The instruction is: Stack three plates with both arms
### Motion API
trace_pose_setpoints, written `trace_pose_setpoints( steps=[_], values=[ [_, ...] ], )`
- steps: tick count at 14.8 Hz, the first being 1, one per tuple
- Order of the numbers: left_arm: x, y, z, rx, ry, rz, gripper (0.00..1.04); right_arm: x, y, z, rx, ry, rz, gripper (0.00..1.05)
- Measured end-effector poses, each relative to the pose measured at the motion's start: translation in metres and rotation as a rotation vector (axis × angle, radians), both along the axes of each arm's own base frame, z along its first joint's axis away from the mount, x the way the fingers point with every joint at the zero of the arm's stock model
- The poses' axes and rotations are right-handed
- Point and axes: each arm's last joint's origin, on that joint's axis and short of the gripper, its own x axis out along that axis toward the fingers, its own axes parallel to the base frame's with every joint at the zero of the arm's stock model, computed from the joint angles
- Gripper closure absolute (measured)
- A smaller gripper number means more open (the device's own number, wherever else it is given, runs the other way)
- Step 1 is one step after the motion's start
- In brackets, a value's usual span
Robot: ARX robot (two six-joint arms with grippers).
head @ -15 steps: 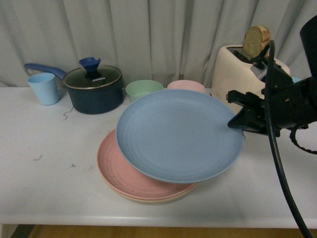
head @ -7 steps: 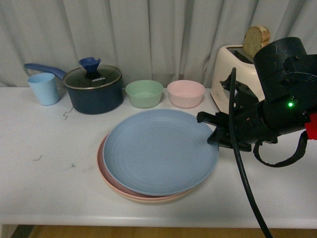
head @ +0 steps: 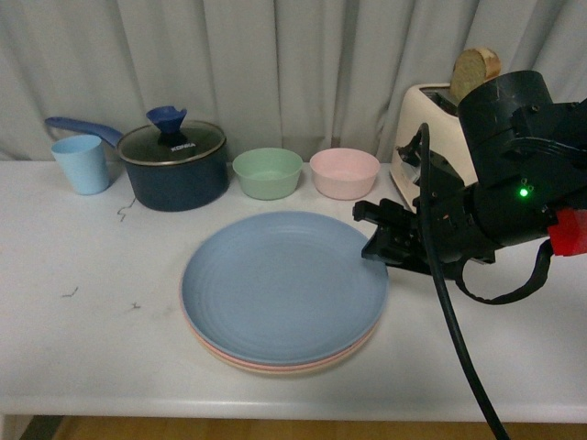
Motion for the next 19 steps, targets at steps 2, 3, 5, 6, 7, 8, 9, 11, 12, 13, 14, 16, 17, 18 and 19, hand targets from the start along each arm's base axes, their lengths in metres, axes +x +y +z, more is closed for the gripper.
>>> trace_pose_setpoints(
  steps=[2,3,5,6,7,8,9,11,12,13,14,16,17,18,19],
  values=[
    [0.000,0.000,0.000,0.000,0.000,0.000,0.07,-0.013,-0.018,0.012,0.045,-0.049,-0.021,0.47],
    [0.000,0.000,0.000,0.000,0.000,0.000,0.07,-0.024,-0.033,0.026,0.072,-0.122,-0.036,0.36],
    [0.000,0.000,0.000,0.000,0.000,0.000,0.07,-0.046,-0.055,0.061,0.110,-0.360,-0.068,0.17],
    [0.000,0.000,0.000,0.000,-0.002,-0.004,0.07,-0.053,-0.057,0.063,-0.070,-0.667,-0.212,0.29],
    [0.000,0.000,0.000,0.000,-0.001,-0.002,0.07,-0.076,-0.060,0.048,-0.214,-0.760,-0.298,0.40],
    [0.000,0.000,0.000,0.000,0.002,0.001,0.07,-0.102,-0.066,0.035,-0.320,-0.794,-0.352,0.52],
    [0.000,0.000,0.000,0.000,0.000,0.001,0.07,-0.118,-0.076,0.047,-0.345,-0.883,-0.394,0.65],
    [0.000,0.000,0.000,0.000,0.000,0.000,0.07,-0.146,-0.088,0.078,-0.356,-0.973,-0.432,0.89],
    [0.000,0.000,0.000,0.000,0.000,0.000,0.07,-0.163,-0.089,0.073,-0.366,-0.946,-0.415,1.02],
    [0.000,0.000,0.000,0.000,0.000,0.000,0.07,-0.177,-0.091,0.069,-0.374,-0.929,-0.396,1.03],
    [0.000,0.000,0.000,0.000,0.000,0.000,0.07,-0.188,-0.094,0.071,-0.374,-0.937,-0.398,1.03],
    [0.000,0.000,0.000,0.000,0.000,0.000,0.07,-0.209,-0.103,0.075,-0.368,-0.955,-0.400,1.03],
    [0.000,0.000,0.000,0.000,0.000,0.000,0.07,-0.218,-0.109,0.073,-0.377,-0.939,-0.409,1.03],
    [0.000,0.000,0.000,0.000,0.000,0.000,0.07,-0.227,-0.111,0.072,-0.382,-0.934,-0.415,1.03],
    [0.000,0.000,0.000,0.000,0.000,0.000,0.07,-0.234,-0.111,0.073,-0.379,-0.938,-0.412,1.03]
  ],
)
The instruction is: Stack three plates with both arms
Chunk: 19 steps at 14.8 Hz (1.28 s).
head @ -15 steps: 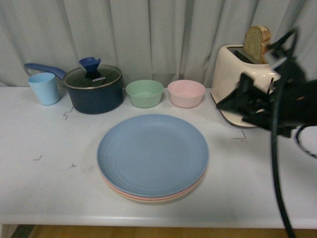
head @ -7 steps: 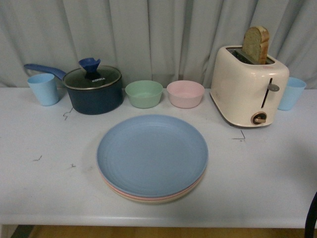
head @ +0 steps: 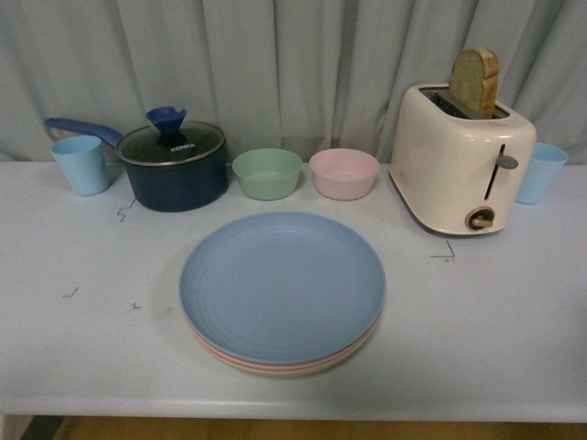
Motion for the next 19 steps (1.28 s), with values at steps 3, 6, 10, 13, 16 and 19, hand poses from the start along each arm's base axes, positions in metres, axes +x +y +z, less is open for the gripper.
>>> trace_pose_setpoints(
  steps=[3,6,10,13,16,19],
  values=[
    [0.000,0.000,0.000,0.000,0.000,0.000,0.07,-0.020,0.000,0.000,0.000,0.000,0.001,1.03],
    [0.000,0.000,0.000,0.000,0.000,0.000,0.07,-0.034,0.000,0.002,0.000,-0.006,0.001,1.03],
    [0.000,0.000,0.000,0.000,0.000,0.000,0.07,-0.049,0.000,0.004,0.000,-0.012,0.001,1.03],
    [0.000,0.000,0.000,0.000,0.000,0.000,0.07,-0.058,0.000,0.007,0.000,-0.021,0.001,1.03],
    [0.000,0.000,0.000,0.000,0.000,0.000,0.07,-0.065,0.000,0.008,0.000,-0.027,0.001,1.03],
    [0.000,0.000,0.000,0.000,0.000,0.000,0.07,-0.071,0.000,0.009,0.000,-0.032,0.001,1.03]
  ],
)
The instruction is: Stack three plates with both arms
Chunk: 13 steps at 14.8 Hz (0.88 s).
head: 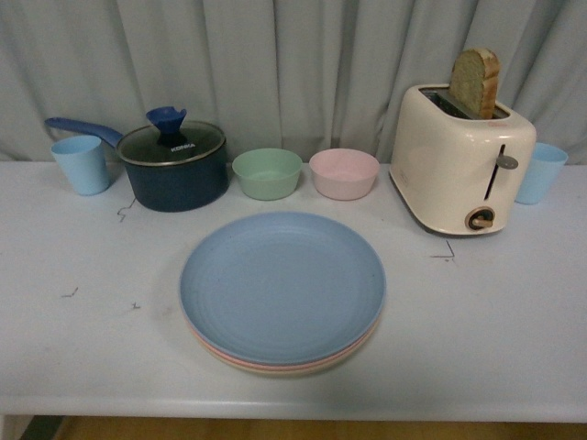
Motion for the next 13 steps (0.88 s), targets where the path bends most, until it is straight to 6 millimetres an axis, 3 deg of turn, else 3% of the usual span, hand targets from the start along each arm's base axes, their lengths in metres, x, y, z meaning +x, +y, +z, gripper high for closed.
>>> trace_pose_setpoints(
  steps=[11,12,13],
  values=[
    [0.000,0.000,0.000,0.000,-0.001,0.000,0.07,-0.020,0.000,-0.004,0.000,0.015,0.003,1.03],
    [0.000,0.000,0.000,0.000,0.000,0.000,0.07,-0.020,0.000,-0.004,-0.001,0.008,0.003,0.99],
    [0.000,0.000,0.000,0.000,-0.001,0.000,0.07,-0.020,0.000,-0.004,-0.001,0.010,0.003,0.86]
  ],
)
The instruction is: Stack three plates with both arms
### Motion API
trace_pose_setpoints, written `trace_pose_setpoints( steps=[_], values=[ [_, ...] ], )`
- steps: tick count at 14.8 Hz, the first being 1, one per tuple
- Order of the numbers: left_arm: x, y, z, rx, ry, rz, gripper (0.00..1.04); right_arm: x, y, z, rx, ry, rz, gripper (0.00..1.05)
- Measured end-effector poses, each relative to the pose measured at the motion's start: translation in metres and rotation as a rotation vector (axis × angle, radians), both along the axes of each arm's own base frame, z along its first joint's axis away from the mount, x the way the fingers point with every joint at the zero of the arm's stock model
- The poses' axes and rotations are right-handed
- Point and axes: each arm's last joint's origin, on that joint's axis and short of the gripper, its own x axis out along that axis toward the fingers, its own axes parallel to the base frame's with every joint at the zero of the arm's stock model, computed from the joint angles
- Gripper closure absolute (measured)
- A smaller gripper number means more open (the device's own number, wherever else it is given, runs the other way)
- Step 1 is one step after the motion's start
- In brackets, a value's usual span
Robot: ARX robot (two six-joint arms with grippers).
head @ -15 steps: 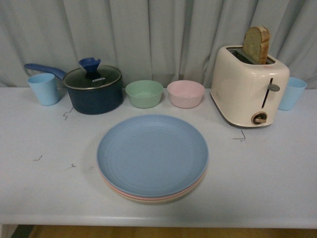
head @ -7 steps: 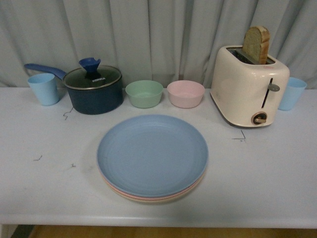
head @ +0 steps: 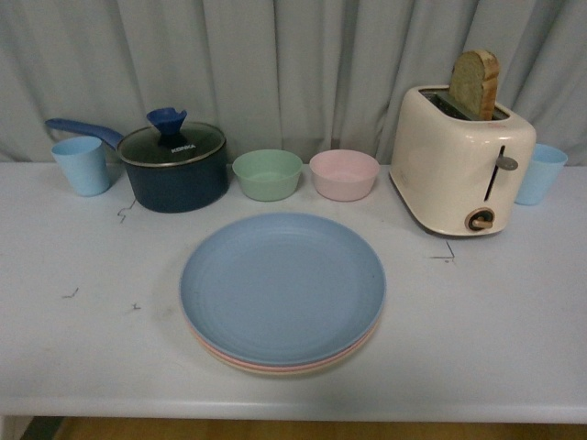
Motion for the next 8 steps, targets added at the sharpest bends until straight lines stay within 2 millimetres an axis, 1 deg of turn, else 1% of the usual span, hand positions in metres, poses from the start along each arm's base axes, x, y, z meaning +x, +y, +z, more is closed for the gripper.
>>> trace_pose_setpoints(
  steps=[5,6,7,8],
  values=[
    [0.0000,0.0000,-0.0001,0.000,0.001,0.000,0.07,0.0000,0.0000,0.0000,0.000,0.000,0.000,0.25],
    [0.0000,0.0000,-0.0001,0.000,0.001,0.000,0.07,0.0000,0.0000,0.0000,0.000,0.000,0.000,0.14],
    [0.0000,0.0000,-0.0001,0.000,0.001,0.000,0.07,0.0000,0.0000,0.0000,0.000,0.000,0.000,0.04],
    [0.0000,0.0000,-0.0001,0.000,0.001,0.000,0.07,0.0000,0.0000,0.0000,0.000,0.000,0.000,0.08]
  ],
)
